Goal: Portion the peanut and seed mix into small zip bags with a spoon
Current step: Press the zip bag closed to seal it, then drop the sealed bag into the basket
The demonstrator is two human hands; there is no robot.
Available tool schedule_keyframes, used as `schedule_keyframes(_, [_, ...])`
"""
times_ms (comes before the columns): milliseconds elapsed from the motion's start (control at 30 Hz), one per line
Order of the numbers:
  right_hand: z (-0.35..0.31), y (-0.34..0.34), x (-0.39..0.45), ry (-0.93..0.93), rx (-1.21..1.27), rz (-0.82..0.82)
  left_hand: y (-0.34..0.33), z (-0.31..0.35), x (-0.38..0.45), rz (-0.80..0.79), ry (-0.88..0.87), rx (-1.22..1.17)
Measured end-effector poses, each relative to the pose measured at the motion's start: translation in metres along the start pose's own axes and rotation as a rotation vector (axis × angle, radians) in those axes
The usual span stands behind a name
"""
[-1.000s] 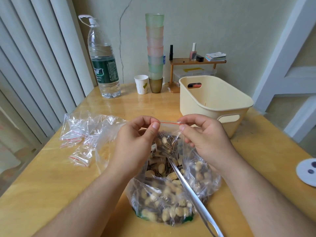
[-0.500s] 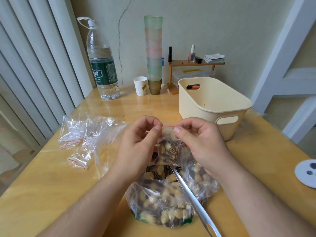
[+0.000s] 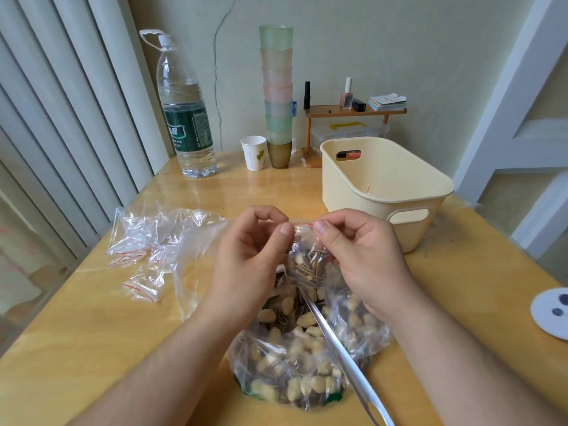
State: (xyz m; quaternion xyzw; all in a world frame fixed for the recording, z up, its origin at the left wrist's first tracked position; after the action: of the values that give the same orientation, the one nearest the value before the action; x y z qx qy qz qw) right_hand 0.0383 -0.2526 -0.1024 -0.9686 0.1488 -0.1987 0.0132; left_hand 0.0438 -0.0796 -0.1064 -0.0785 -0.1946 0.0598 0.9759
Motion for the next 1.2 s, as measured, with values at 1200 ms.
schedule_keyframes(1200, [-0.083, 0.111, 0.128, 0.157, -0.698, 0.200, -0.122, 0.018, 0.092, -0.155, 0.567, 0.321])
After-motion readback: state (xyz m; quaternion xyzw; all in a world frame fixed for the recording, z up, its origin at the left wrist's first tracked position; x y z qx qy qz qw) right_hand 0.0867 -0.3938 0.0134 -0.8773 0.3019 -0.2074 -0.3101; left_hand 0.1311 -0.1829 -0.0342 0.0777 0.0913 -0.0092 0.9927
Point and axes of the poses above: each hand's wrist, its own x-axis towards the middle knuckle, its own y-axis out of the back of the hand, z = x × y, the point moved 2 cm from there along x, towards the middle knuckle, and after that the axes turned 14 degrees about z, right-handed, at the moved point
